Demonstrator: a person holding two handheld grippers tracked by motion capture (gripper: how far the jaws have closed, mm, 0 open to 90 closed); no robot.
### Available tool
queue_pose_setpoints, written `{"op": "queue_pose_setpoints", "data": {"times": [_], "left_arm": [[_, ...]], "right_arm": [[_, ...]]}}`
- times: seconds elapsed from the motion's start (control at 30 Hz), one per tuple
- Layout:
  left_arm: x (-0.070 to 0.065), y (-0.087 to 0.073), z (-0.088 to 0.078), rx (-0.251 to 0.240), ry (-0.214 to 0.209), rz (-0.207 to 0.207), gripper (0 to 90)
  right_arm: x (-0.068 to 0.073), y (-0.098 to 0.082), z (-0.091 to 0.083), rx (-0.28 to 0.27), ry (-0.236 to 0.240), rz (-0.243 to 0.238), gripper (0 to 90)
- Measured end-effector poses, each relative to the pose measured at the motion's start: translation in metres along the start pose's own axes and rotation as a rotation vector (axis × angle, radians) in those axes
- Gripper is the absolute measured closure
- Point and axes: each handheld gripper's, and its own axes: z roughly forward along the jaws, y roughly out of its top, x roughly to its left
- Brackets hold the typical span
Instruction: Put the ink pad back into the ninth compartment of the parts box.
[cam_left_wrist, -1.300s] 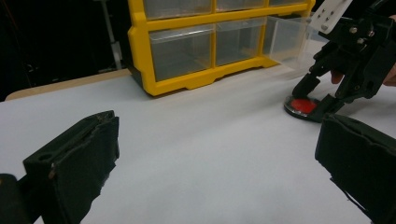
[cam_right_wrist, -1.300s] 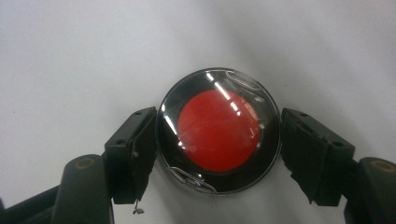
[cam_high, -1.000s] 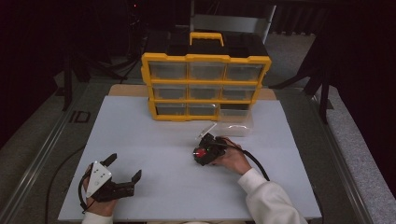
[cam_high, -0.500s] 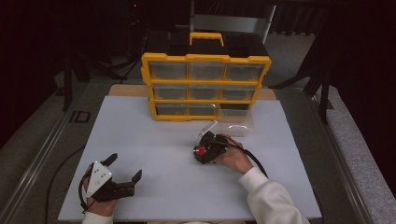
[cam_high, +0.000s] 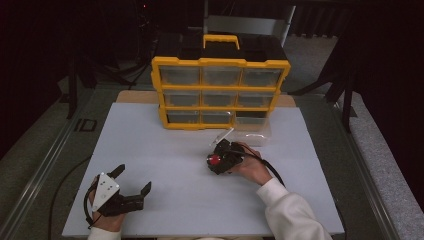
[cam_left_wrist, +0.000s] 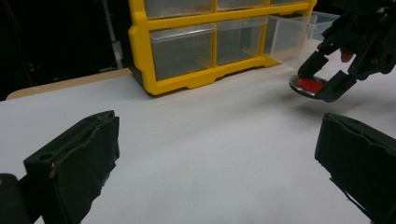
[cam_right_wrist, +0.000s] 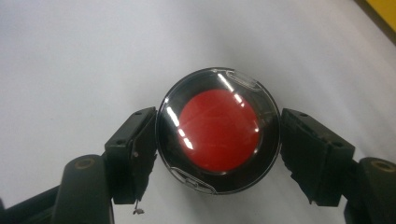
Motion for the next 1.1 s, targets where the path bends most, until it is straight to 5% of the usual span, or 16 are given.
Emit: {"op": "queue_pose_setpoints", "data": {"times": [1.1], "left_arm": [[0.000,0.000,0.000,-0.004,0.001,0.002,0.0]], "right_arm": [[-0.009,0.012,-0.026,-0.059,-0.027,0.014,29.3]]}}
